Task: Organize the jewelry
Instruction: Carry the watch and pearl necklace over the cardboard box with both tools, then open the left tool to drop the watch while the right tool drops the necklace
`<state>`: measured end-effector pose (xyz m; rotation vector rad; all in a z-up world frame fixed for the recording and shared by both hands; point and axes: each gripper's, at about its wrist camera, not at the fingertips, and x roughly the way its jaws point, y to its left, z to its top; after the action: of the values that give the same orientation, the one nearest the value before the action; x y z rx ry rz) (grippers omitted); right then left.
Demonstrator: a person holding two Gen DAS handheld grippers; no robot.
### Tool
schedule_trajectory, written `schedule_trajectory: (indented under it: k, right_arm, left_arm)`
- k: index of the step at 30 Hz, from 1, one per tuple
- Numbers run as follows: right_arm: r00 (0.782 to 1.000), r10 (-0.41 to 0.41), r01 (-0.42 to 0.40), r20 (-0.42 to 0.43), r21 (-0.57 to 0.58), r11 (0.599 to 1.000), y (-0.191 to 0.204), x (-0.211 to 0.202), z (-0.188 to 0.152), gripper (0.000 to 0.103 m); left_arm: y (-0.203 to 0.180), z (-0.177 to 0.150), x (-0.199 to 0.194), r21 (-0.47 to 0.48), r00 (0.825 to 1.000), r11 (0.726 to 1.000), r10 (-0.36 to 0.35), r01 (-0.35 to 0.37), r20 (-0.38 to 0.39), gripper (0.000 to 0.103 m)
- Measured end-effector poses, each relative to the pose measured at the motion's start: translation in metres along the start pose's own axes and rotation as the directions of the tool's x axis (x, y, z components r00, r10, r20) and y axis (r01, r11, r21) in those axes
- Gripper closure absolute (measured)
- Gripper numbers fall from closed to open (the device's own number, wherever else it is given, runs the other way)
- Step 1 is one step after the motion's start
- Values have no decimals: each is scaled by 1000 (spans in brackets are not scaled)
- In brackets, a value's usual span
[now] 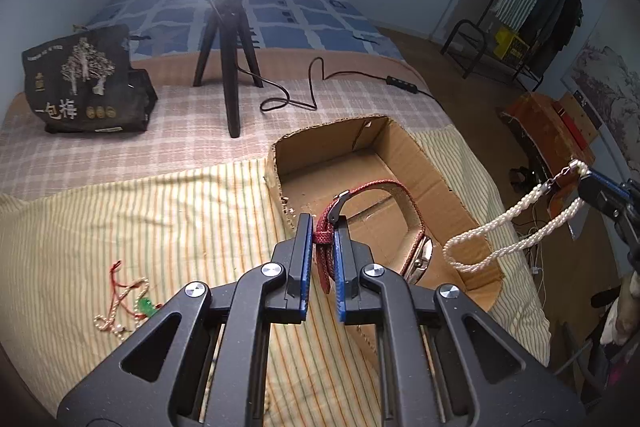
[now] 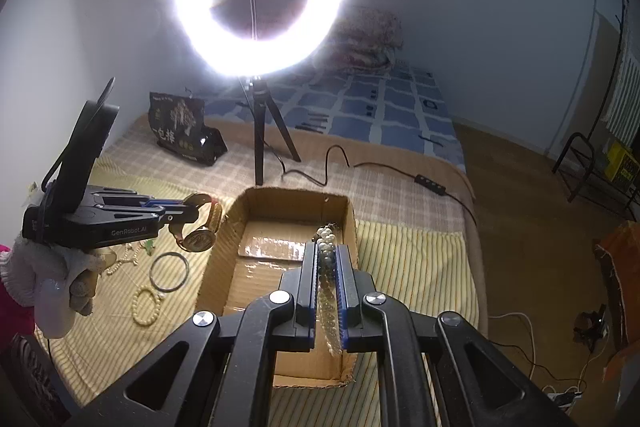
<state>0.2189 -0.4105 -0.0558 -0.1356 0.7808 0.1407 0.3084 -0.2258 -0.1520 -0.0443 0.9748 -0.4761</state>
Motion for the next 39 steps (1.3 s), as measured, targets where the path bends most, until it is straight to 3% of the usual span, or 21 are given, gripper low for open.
schedule_trajectory:
  k: [16, 17, 18, 21, 24, 30, 39]
  right_arm:
    - [997, 37, -34, -72, 41, 999, -8, 39, -23, 96]
    - [997, 41, -38, -73, 41, 998, -8, 39, -25, 92]
    - [997, 42, -39, -71, 41, 998, -8, 39, -25, 79]
    - [997, 49, -46, -65, 39, 998, -6, 35, -26, 47]
    - [998, 39, -37, -53, 34, 999, -2, 31, -29, 22]
    - [998, 47, -44, -40, 58, 997, 4, 26, -31, 14]
    - [999, 14, -12, -37, 54, 998, 13, 16, -29, 12]
  left_arm:
    - [-6, 0, 37, 3, 999, 1000, 22, -22, -46, 95]
    - [-6, 0, 37, 0, 999, 1000, 24, -24, -45, 90]
    - [-6, 1, 38, -2, 999, 1000, 20, -20, -46, 88]
    - [-7, 1, 36, 7, 999, 1000, 20, -20, -45, 63]
    - [-7, 2, 29, 15, 999, 1000, 24, -24, -23, 59]
    - [-1, 3, 17, 17, 999, 999, 29, -29, -15, 59]
    - [9, 0, -7, 13, 999, 999, 34, -34, 10, 59]
